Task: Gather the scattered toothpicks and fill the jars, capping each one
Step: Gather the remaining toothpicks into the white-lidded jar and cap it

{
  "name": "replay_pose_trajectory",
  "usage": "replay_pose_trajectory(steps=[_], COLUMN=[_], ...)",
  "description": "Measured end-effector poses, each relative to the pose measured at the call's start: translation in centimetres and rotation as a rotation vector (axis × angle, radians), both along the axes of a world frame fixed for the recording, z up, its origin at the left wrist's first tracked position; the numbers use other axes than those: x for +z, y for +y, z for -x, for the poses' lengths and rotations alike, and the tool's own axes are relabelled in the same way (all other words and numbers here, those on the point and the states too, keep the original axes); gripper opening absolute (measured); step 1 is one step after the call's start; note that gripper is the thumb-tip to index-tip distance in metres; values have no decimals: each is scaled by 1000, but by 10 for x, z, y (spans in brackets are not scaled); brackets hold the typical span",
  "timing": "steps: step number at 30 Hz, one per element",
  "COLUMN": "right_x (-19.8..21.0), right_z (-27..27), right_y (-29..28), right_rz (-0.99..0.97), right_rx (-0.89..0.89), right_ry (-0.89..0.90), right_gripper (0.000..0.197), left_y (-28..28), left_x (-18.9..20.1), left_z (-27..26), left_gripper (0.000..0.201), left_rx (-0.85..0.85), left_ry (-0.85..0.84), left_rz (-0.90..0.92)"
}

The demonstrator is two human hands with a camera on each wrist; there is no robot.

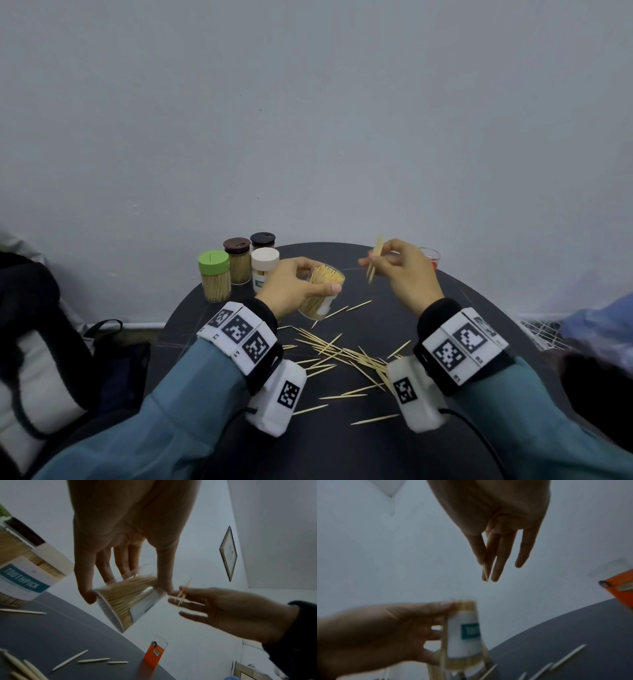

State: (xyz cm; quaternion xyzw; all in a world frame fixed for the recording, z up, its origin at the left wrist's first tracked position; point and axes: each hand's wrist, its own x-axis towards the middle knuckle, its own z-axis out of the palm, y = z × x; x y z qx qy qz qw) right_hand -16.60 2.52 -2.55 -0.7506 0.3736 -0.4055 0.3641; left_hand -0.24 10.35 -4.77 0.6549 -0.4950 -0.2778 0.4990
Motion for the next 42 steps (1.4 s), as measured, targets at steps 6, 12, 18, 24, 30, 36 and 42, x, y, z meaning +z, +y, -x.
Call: replay_pose_trajectory(steps=[6,12,18,24,30,36,42], right_x=[13,-1,4,-3,-3,-5,-2], right_z=[-26,-34,-30,-30,-28,-22,-16], right_y=[10,8,9,15,19,27,24], right_rz=[5,68,23,101,56,61,91], right_rx=[148,156,224,263,257,370,341], right_ry=[-26,108,77,141,120,353,411], right_gripper=[10,13,16,28,36,45,47], left_y=[1,3,3,3,3,2,2], left_x=[3,4,6,5,6,2,3], left_z=[2,0,1,1,1,-2,-1], left_gripper=[46,44,46,37,41,52,52], left_rx=[-59,-67,-113,-122,-115,-19,1], left_ry=[35,34,38,25,26,99,85], left_rz=[31,48,54,39,32,42,43])
